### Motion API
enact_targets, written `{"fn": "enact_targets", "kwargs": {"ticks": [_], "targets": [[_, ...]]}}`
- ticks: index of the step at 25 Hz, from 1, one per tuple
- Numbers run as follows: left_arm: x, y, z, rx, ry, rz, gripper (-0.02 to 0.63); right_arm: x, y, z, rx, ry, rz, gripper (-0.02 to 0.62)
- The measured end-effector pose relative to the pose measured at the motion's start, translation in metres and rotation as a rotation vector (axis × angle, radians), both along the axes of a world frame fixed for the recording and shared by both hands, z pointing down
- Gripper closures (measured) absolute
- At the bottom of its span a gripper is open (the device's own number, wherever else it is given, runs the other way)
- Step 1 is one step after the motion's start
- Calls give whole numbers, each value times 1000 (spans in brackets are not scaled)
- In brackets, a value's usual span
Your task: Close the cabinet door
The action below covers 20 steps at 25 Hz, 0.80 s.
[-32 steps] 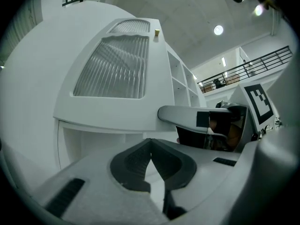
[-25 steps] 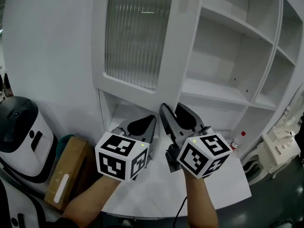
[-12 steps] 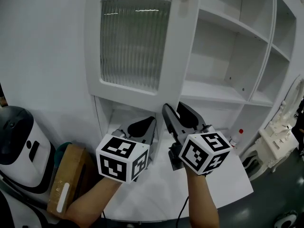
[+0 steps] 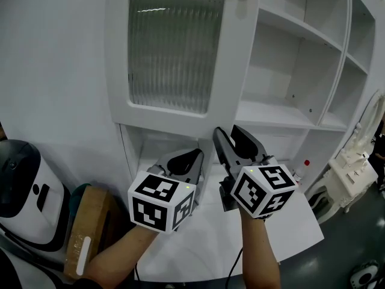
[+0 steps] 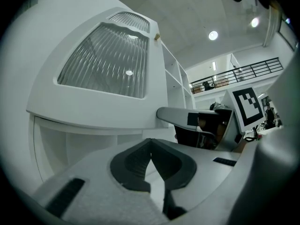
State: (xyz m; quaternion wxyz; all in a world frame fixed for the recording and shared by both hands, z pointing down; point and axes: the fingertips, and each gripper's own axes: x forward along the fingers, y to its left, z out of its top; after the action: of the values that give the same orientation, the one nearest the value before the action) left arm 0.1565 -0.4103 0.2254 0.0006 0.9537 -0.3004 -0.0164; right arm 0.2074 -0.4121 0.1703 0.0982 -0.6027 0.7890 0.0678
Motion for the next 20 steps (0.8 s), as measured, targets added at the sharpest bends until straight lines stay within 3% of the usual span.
{"fn": "enact_targets", "kwargs": {"ticks": [10, 20], "targets": [[9, -9, 3, -2, -1, 47, 592, 6, -15, 1, -23, -18, 16, 440], [16, -30, 4, 0, 8, 10, 592, 14, -29, 1, -23, -23, -14, 434]]}}
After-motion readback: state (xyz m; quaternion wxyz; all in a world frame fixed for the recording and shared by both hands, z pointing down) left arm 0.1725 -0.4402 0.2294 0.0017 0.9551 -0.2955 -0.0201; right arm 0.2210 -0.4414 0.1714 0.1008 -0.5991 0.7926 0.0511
